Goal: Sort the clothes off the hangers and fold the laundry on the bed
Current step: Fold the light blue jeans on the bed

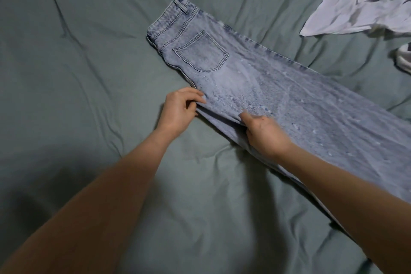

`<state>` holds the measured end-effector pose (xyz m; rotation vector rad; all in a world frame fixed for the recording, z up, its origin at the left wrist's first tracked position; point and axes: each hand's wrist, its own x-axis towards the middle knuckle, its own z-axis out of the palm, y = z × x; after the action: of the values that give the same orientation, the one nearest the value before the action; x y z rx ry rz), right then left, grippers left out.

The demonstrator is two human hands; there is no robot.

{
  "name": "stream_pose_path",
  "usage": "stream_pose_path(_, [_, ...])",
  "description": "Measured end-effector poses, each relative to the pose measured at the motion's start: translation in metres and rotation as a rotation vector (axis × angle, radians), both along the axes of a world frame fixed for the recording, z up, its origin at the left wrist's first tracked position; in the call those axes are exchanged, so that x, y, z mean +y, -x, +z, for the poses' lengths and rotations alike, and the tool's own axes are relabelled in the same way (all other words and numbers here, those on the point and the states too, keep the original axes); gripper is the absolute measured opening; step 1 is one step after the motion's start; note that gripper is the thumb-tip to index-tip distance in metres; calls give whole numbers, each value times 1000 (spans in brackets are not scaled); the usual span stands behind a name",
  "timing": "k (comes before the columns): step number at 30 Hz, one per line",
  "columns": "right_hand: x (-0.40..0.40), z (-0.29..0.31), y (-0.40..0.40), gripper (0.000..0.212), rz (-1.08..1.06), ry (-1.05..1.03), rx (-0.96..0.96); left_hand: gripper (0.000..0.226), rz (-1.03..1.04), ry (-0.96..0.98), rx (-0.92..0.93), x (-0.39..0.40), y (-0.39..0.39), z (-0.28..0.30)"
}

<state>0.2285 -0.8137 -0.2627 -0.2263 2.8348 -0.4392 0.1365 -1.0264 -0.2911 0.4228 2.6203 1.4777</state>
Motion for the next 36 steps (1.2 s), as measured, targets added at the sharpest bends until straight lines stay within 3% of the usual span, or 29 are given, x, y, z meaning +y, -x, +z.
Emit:
stream_pose_path(3, [8,-3,-13,51,57,1,-158,43,7,15,-72,-5,-3,-3])
stream_pose_path(5, [7,-2,-24,63,131,-39,-228,46,-39,89,-44,-5,-7,2])
stream_pose_path(10, [-5,-2,-56,84,124,-53,-334,38,-274,734,216,-7,-12,11])
stream_pose_path(12, [-5,-10,-61,81,47,36,-340,31,-400,757,477,-3,-15,11])
stream_pose_path(14, [0,-12,-63,63,-52,132,-224,30,-590,697,647,7,-22,5])
stream_pose_path(15, [3,-12,-64,48,-91,157,-139,26,-689,667,654,13,-26,3])
stream_pose_path(17, [9,-11,-71,20,-183,216,33,36,-809,626,497,22,-34,5])
stream_pose_path(19, [17,-10,-78,3,-352,313,90,42,-760,677,406,20,-33,3])
stream_pose_path(22, [29,-9,-78,6,-639,436,32,46,-656,628,314,15,-29,1])
stream_pose_path(25, [32,-15,-74,16,-782,502,6,29,-670,585,351,19,-32,7])
stream_pose_path(28, [29,-17,-75,20,-710,490,-8,20,-712,569,385,31,-36,8])
stream_pose_path(30, [29,-19,-81,13,-553,427,-5,17,-766,544,422,43,-39,6])
stream_pose_path(32, [31,-22,-88,24,-390,321,5,15,-813,507,456,51,-40,4])
stream_pose_path(36, [37,-27,-102,27,-291,272,48,18,-919,497,487,44,-34,-2])
